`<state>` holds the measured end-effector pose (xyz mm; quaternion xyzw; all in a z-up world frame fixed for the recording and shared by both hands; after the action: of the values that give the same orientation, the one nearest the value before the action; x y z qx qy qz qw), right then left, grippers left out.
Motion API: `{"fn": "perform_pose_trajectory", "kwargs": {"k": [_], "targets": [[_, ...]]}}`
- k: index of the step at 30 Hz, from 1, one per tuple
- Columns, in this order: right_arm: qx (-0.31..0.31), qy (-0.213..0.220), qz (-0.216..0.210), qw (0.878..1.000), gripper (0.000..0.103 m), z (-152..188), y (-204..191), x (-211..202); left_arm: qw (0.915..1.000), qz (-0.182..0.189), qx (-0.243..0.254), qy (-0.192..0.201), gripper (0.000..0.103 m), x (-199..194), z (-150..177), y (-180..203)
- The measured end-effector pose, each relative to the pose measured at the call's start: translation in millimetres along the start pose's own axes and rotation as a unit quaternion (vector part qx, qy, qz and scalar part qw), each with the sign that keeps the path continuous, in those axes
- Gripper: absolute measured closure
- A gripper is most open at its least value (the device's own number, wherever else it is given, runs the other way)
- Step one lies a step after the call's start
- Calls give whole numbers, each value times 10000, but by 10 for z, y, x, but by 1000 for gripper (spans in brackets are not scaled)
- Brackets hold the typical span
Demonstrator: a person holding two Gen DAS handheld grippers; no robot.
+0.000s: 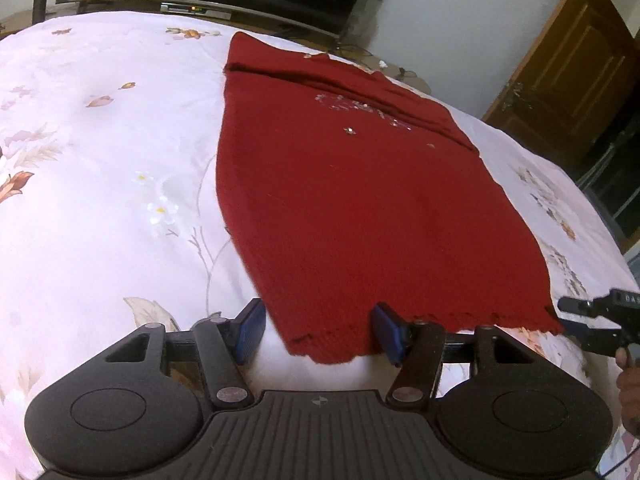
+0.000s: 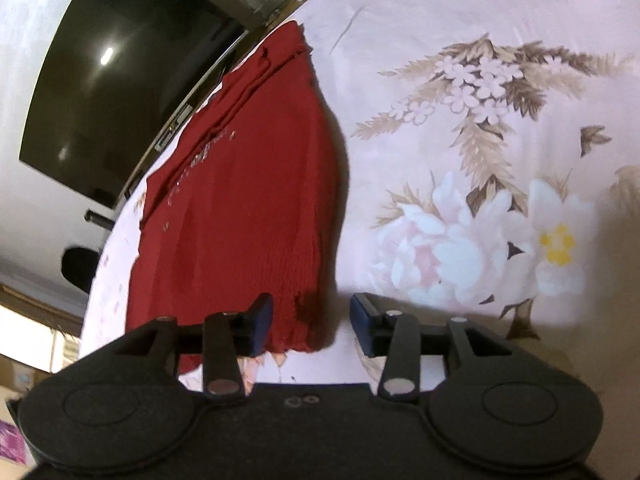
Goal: Fold small clothes
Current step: 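Grasp the sweater hem with both grippers and lift it toward the collar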
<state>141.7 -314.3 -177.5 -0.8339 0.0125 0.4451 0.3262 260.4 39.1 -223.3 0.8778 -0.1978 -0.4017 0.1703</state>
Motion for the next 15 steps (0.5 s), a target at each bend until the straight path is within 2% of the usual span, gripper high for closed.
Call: {"fn": "perform_pose_trajectory", "kwargs": {"k": [5,9,11,12,13,15], "targets": [[281,-30,-255,9993,59,-18,22,35,10000,73,-32,8,44,-13,-4,-14],[390,-133,-519,9978,59,-43,8,106,9983,444,-377,35,44,-8,-17,-45],[415,-172,-607,9971,59,-50,-29,152,9945,767,-714,87,50,5,-30,-89],[418,-192,-641,9969,59,-57,-52,174,9902,971,-998,100,60,23,-29,-128],[404,-218,-671,9967,59,-59,-77,188,9865,1098,-1207,107,64,43,-20,-158],[335,-290,-713,9965,59,-59,-121,224,9781,1342,-1582,190,65,70,2,-227]]}}
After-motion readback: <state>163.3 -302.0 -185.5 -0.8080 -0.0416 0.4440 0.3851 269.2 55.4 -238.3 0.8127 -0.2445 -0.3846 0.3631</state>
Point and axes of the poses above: each gripper's, at about its wrist camera, not at the fingertips, and x roughly the way its jaws point, y to its right, z to its underside, the point moved 9 cm from there along x, roughly the way its jaws point, and after that the axes turned 9 degrees about z, right-handed, at the moved point
